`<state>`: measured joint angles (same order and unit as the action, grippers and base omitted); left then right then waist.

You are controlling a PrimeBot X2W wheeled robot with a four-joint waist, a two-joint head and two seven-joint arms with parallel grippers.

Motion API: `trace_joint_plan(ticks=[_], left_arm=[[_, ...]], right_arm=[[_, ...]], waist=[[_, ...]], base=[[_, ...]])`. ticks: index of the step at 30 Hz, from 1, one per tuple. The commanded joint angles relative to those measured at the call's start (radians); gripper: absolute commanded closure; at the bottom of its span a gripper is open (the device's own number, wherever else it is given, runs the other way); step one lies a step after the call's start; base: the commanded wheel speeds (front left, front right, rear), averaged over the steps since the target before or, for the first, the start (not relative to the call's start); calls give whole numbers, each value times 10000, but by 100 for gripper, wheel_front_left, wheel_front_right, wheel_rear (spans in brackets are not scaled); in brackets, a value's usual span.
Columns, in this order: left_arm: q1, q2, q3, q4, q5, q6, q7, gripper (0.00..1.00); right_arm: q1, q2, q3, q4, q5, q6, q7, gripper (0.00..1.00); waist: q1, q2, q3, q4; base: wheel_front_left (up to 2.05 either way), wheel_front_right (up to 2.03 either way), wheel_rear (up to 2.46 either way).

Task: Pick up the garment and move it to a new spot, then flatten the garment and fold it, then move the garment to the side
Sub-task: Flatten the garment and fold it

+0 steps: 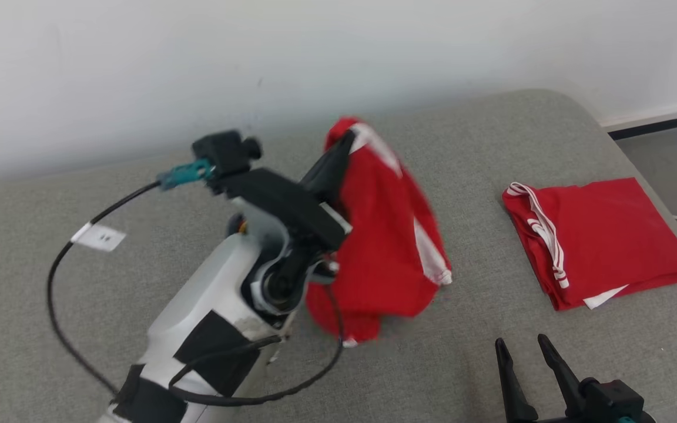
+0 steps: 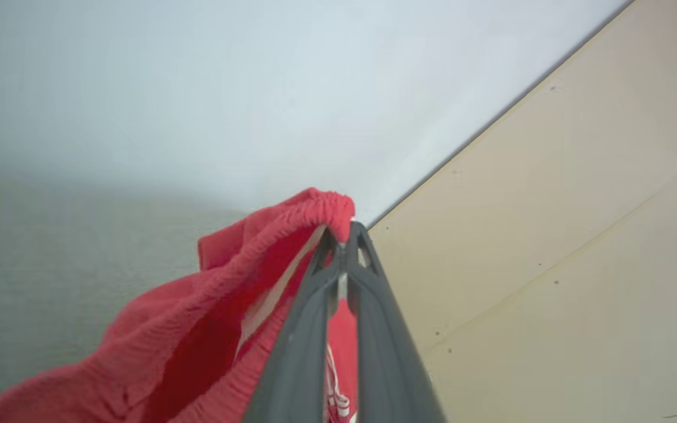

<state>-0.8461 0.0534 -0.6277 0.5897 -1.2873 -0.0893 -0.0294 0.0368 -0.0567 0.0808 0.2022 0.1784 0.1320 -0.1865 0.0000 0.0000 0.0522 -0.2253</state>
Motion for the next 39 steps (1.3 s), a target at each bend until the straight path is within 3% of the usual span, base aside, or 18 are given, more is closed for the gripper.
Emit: trace_joint_plan(ticks=[1,5,13,21,27,31,39], left_arm=[[-199,-41,-135,-255,-211,-68,-95,100],[-598,-12,-900,-1281,-1326,154,-337,100],[88,82,-1431,-1759,-1845,1179,-382,100],[2378,1357,-1505,-2453,-2366,2006,-77,100],[3108,2164,-1928,-1638,-1966,2510,123,100],[2721,2509,-2588,-349,-843,2821,-182,100],[2364,2508,-2870,996,-206,2847,-704,100]], right_arm=[[60,1,5,9,13,-23,-27,0],[103,18,17,23,30,-23,-30,0],[317,42,-204,-24,79,-23,-110,0],[412,53,-191,-97,64,-23,-66,0],[343,57,-73,-112,43,-23,-10,0],[201,57,75,-126,39,-23,34,0],[248,-71,53,-144,68,-23,66,0]], waist=[[0,0,-87,38],[0,0,-216,89],[0,0,-295,601],[0,0,-411,1265],[0,0,-401,1515],[0,0,-293,1435],[0,0,-225,1218]], base=[[0,0,0],[0,0,0],[0,0,0],[0,0,0],[0,0,0],[0,0,0],[0,0,0]])
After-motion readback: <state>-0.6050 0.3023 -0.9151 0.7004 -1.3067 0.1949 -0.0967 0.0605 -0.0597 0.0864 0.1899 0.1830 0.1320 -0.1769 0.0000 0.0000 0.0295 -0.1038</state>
